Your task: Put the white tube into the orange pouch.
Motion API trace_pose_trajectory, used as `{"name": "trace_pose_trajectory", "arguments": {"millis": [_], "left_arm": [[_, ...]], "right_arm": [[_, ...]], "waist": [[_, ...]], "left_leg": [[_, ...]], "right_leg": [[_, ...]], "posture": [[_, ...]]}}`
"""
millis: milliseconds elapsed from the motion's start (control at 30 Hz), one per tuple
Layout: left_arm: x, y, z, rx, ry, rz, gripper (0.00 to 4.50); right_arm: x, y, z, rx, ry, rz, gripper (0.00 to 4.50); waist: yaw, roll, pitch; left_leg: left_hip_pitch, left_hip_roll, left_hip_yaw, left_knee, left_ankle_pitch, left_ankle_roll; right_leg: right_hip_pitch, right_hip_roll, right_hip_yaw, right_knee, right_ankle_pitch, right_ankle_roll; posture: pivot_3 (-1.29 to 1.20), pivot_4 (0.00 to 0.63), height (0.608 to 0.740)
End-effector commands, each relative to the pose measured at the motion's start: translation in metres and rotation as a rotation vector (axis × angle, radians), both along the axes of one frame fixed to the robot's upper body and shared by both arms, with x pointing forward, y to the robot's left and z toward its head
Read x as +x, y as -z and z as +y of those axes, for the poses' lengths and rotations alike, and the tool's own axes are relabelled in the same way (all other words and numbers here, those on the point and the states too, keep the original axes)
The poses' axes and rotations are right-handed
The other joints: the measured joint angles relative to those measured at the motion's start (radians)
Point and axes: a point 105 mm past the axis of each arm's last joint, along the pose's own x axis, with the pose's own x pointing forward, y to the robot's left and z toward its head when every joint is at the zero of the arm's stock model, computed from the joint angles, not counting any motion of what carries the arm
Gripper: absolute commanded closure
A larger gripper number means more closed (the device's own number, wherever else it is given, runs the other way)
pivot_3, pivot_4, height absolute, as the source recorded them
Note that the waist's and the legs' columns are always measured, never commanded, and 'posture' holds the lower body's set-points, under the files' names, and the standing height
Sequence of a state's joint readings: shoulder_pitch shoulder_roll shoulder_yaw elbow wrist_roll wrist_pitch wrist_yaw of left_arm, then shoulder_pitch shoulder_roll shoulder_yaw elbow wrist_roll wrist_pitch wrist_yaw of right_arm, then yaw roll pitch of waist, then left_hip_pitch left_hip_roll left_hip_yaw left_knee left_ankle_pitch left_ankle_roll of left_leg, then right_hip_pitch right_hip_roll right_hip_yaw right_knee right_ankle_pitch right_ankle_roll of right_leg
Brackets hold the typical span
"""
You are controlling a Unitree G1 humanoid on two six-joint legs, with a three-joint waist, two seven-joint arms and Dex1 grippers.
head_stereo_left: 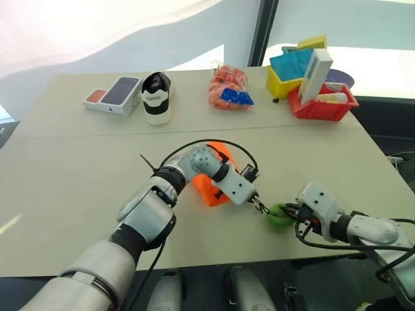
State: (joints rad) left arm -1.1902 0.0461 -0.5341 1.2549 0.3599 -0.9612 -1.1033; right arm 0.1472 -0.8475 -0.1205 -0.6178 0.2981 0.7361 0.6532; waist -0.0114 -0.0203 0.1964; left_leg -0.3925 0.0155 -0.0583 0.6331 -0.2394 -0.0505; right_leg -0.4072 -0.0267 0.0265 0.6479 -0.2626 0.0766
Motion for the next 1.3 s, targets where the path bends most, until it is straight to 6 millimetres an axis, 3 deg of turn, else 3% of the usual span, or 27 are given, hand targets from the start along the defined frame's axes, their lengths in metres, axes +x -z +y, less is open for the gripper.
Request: {"name": "trace_pose_trajectory", "arguments": {"millis": [33,233,367,567,733,867,1167,1233,1300], "left_arm": [[0.008,-0.016,-0.004,-0.036,-0.022,-0.045,4.31],[0.014,-0.02,0.005,-0.052,-0.058,-0.035,4.31],[0.018,-0.022,0.021,-0.046,-0.081,0.007,4.31],[0.029,-0.025,0.048,-0.024,-0.156,0.047,4.31],[0.032,-0.025,0.071,0.003,-0.187,0.076,4.31],[0.031,-0.021,0.092,0.021,-0.216,0.106,4.31],[0.025,-0.017,0.105,-0.007,-0.263,0.177,4.31],[0.023,-0.024,0.102,-0.067,-0.295,0.289,3.26],[0.019,-0.034,0.102,-0.137,-0.312,0.353,2.35]], "right_arm": [[-0.001,-0.016,0.011,0.013,-0.043,-0.061,4.5],[0.0,-0.027,0.016,0.028,-0.057,-0.094,4.5],[0.002,-0.033,0.014,0.031,-0.052,-0.123,4.5],[0.006,-0.025,-0.004,-0.027,0.0,-0.107,4.5],[0.009,-0.019,-0.031,-0.148,0.052,-0.097,4.5],[0.013,-0.02,-0.038,-0.181,0.066,-0.109,4.5],[0.021,-0.02,-0.027,-0.167,0.033,-0.129,4.5],[0.023,-0.025,-0.015,-0.113,0.0,-0.14,4.5],[0.023,-0.031,-0.003,-0.046,-0.03,-0.147,3.81]], "waist": [[0.0,0.0,0.0],[-0.001,0.0,0.0],[-0.001,0.0,0.0],[-0.001,0.0,0.0],[-0.002,0.0,0.0],[-0.006,0.0,0.0],[-0.004,0.001,0.0],[-0.006,0.001,0.0],[-0.009,0.001,0.0]], "left_leg": [[0.0,0.0,0.0,0.0,0.0,0.0],[0.0,0.0,0.0,0.0,0.0,0.0],[0.0,0.0,0.0,0.0,0.0,0.0],[0.0,0.0,0.0,0.0,0.0,0.0],[0.0,0.0,0.0,0.0,0.0,0.0],[0.001,0.0,0.0,0.0,0.0,0.0],[0.001,0.001,0.0,0.002,0.0,0.0],[0.001,0.001,0.0,0.002,0.0,0.0],[0.001,0.001,0.0,0.002,0.0,0.0]], "right_leg": [[0.0,0.0,0.0,0.0,0.0,0.0],[0.0,0.0,0.0,0.0,0.0,0.0],[0.0,0.0,0.0,0.001,0.0,0.0],[0.0,0.0,0.0,0.001,0.001,-0.002],[0.0,0.0,0.0,0.001,0.002,-0.004],[0.0,0.0,0.0,0.003,0.002,-0.004],[0.0,0.0,0.0,0.004,0.002,-0.004],[0.0,0.0,0.0,0.004,0.002,-0.004],[0.0,0.001,0.0,0.004,0.002,-0.004]], "posture": [[0.0,0.15,0.74],[0.0,0.15,0.74],[0.0,0.15,0.74],[0.0,0.15,0.74],[0.0,0.15,0.74],[0.0,0.15,0.74],[0.0,0.15,0.74],[0.0,0.15,0.74],[0.0,0.15,0.74]]}}
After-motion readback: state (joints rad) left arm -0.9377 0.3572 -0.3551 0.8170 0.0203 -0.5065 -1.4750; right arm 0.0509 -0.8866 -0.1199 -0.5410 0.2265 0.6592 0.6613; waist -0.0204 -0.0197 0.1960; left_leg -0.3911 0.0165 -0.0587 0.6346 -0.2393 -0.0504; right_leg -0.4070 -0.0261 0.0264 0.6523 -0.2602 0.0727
